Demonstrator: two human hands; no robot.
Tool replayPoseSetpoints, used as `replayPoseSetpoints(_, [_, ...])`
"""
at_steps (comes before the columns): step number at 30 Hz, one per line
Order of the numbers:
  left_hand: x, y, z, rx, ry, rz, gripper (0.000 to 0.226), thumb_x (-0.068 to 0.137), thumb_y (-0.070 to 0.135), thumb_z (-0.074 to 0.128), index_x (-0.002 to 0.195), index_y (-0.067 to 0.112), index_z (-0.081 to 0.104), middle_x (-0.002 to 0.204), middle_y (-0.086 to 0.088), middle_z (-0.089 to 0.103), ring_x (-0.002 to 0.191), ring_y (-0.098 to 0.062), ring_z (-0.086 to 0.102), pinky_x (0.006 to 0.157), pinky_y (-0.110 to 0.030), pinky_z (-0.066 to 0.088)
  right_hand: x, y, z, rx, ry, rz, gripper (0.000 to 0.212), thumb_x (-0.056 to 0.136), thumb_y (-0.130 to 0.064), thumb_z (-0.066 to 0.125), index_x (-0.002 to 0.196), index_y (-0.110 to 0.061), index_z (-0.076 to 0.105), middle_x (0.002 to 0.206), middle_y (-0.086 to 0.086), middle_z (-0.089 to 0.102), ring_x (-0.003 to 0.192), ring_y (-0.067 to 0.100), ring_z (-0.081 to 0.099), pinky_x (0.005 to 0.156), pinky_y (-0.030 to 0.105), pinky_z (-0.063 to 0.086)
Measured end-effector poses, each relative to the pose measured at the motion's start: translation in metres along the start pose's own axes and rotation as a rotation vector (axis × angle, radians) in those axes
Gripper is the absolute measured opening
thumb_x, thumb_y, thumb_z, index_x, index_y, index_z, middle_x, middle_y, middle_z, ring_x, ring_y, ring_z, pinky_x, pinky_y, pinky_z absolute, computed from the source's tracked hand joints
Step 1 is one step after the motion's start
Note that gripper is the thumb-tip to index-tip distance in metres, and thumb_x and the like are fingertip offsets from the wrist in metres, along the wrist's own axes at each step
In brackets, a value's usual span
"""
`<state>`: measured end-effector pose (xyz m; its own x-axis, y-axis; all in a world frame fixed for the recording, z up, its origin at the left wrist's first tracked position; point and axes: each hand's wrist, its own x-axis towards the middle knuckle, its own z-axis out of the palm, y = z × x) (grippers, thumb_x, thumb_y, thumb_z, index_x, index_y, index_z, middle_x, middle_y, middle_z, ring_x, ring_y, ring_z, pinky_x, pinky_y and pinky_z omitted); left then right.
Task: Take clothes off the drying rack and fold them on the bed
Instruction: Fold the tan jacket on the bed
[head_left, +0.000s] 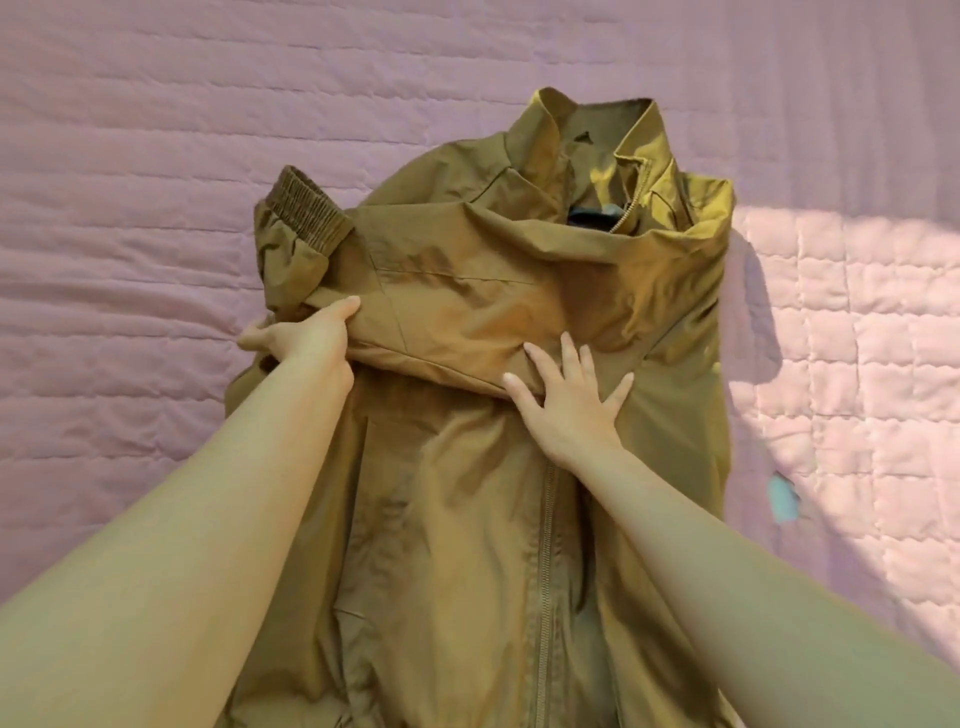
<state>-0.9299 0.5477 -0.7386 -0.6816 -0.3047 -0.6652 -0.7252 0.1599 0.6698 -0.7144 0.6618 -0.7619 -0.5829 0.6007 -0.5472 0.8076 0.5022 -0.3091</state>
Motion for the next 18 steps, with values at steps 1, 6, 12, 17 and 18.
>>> replayPoseSetpoints(1, [-0.004, 0.0, 0.001, 0.028, -0.006, 0.083, 0.1, 0.069, 0.013, 0.084, 0.143, 0.024, 0.019, 0.146, -0.009, 0.032, 0.121, -0.022, 0.045, 0.102, -0.033, 0.043, 0.001, -0.005, -0.006, 0.066, 0.131, -0.02, 0.061, 0.095, -0.064, 0.026, 0.147, -0.033, 0.033, 0.161, 0.0, 0.012, 0.149, 0.017, 0.001, 0.113, 0.056, -0.015])
replayPoseSetpoints(6, [-0.032, -0.009, -0.011, 0.325, -0.267, 0.789, 0.062, 0.081, -0.003, 0.059, 0.137, 0.021, 0.047, 0.13, 0.006, 0.056, 0.121, -0.003, 0.052, 0.104, -0.019, 0.04, 0.014, -0.063, -0.04, 0.917, 0.13, 0.014, 0.059, 0.088, -0.05, 0.061, 0.132, -0.013, 0.051, 0.128, 0.002, 0.056, 0.114, 0.013, 0.055, 0.103, 0.037, 0.045])
replayPoseSetpoints(12, [-0.046, -0.036, -0.033, 0.705, -0.523, 1.435, 0.044, 0.082, -0.001, 0.062, 0.121, 0.022, 0.064, 0.096, -0.002, 0.066, 0.084, -0.019, 0.061, 0.075, -0.03, 0.052, 0.034, -0.093, -0.063, 1.886, -0.555, 0.402, 0.08, 0.076, -0.05, 0.074, 0.136, -0.004, 0.049, 0.131, 0.016, 0.059, 0.12, 0.029, 0.058, 0.108, 0.041, 0.042])
replayPoseSetpoints(17, [-0.046, -0.043, -0.038, 0.736, -0.5, 1.686, 0.048, 0.08, -0.009, 0.066, 0.122, 0.015, 0.065, 0.111, 0.0, 0.068, 0.084, -0.02, 0.061, 0.067, -0.034, 0.054, 0.033, -0.081, -0.085, 1.911, -0.357, 0.138, 0.05, 0.083, -0.021, 0.073, 0.127, -0.002, 0.06, 0.124, 0.015, 0.064, 0.115, 0.028, 0.062, 0.101, 0.043, 0.048])
replayPoseSetpoints(18, [-0.044, -0.043, -0.035, 0.749, -0.457, 1.68, 0.052, 0.079, -0.01, 0.065, 0.124, 0.015, 0.063, 0.115, -0.002, 0.065, 0.089, -0.021, 0.061, 0.068, -0.035, 0.055, 0.033, -0.073, -0.089, 1.937, -0.201, 0.085, 0.051, 0.08, -0.014, 0.075, 0.127, 0.0, 0.06, 0.124, 0.016, 0.064, 0.114, 0.027, 0.062, 0.101, 0.043, 0.048])
